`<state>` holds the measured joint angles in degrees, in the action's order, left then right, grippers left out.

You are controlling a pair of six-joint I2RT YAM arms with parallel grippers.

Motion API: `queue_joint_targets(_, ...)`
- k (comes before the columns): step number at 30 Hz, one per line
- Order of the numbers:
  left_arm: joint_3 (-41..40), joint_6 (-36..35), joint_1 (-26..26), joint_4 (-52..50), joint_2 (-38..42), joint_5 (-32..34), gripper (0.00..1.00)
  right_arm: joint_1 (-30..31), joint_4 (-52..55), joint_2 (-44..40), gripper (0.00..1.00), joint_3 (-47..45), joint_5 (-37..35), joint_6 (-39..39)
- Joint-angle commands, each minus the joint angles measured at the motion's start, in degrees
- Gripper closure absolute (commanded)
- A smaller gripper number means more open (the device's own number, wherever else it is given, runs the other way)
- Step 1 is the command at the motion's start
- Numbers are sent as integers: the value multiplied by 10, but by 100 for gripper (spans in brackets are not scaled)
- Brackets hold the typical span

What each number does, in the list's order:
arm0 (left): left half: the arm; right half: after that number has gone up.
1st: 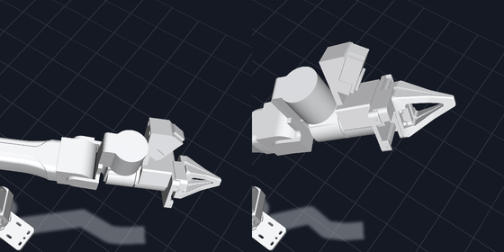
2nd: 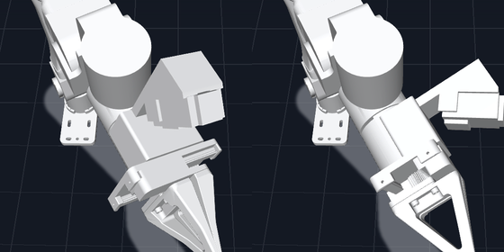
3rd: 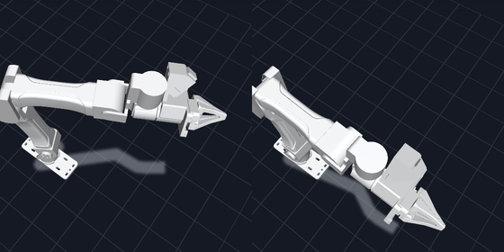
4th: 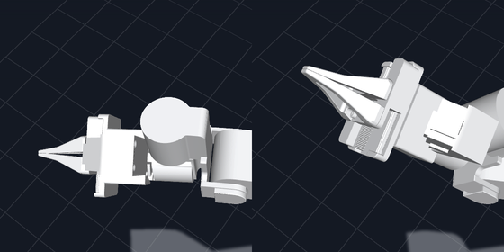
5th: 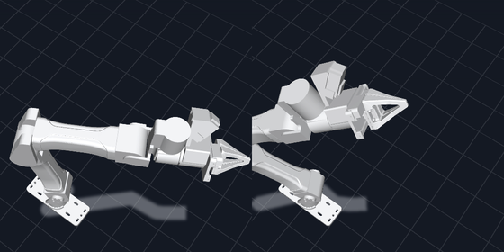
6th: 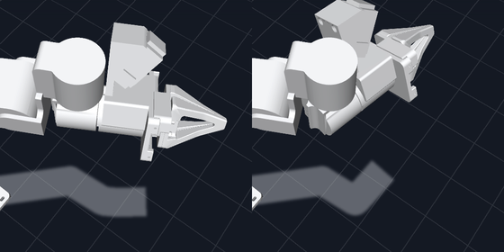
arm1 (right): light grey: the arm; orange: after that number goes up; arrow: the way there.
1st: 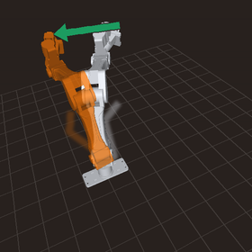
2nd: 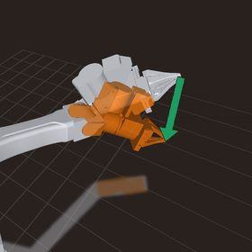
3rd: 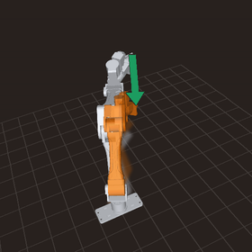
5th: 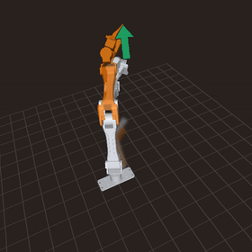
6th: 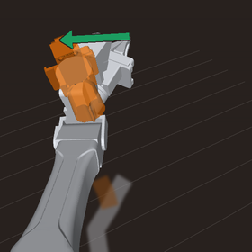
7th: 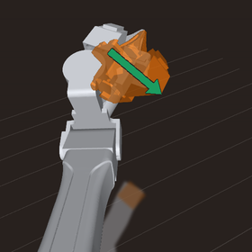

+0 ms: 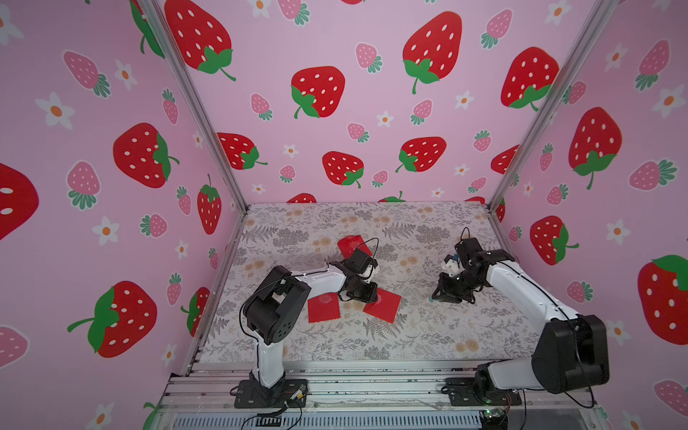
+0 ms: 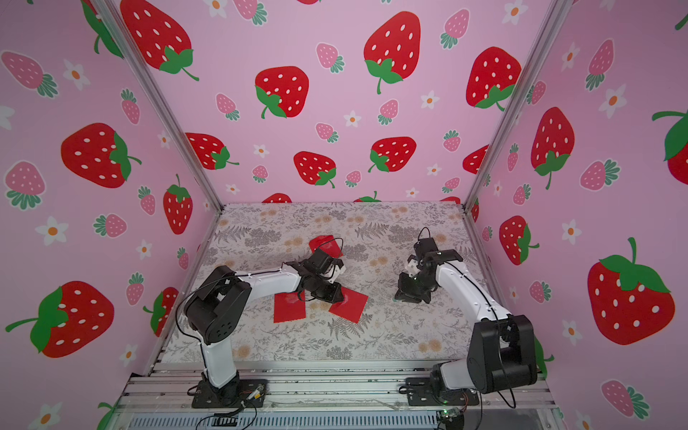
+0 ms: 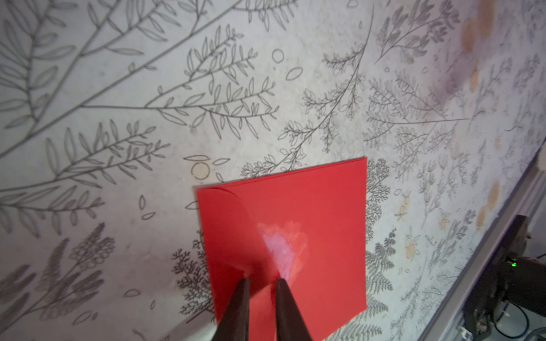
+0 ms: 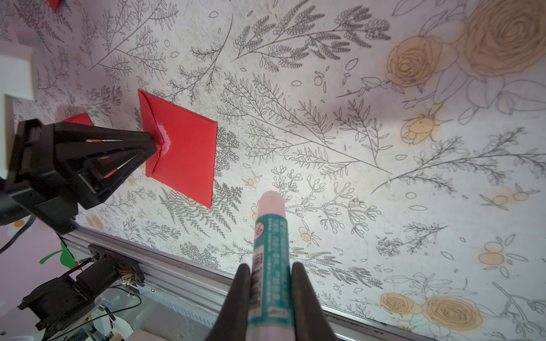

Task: Seal the envelope with a glue stick
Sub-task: Seal the envelope at the center of the board.

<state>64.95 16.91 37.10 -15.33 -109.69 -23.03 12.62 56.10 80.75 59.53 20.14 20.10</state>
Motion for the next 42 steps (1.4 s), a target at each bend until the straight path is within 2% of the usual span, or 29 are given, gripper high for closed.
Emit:
queue_joint_targets(1, -27, 3, -9, -39, -51, 18, 82, 4, 11, 3, 100, 6, 6, -6)
queue_joint_targets(7, -20, -10, -6, -63, -60, 43, 86, 6, 16, 9, 100, 12, 4, -7)
queue_joint_targets(15, 24, -35, 55, -153, -78, 189, 85, 6, 18, 12, 100, 16, 4, -9)
queue_joint_targets(24, 50, -30, 112, -209, -110, 279, 86, 11, 14, 4, 100, 16, 7, -11)
queue_joint_targets(42, 56, -7, 157, -244, -153, 316, 82, 18, 7, -17, 100, 6, 6, -9)
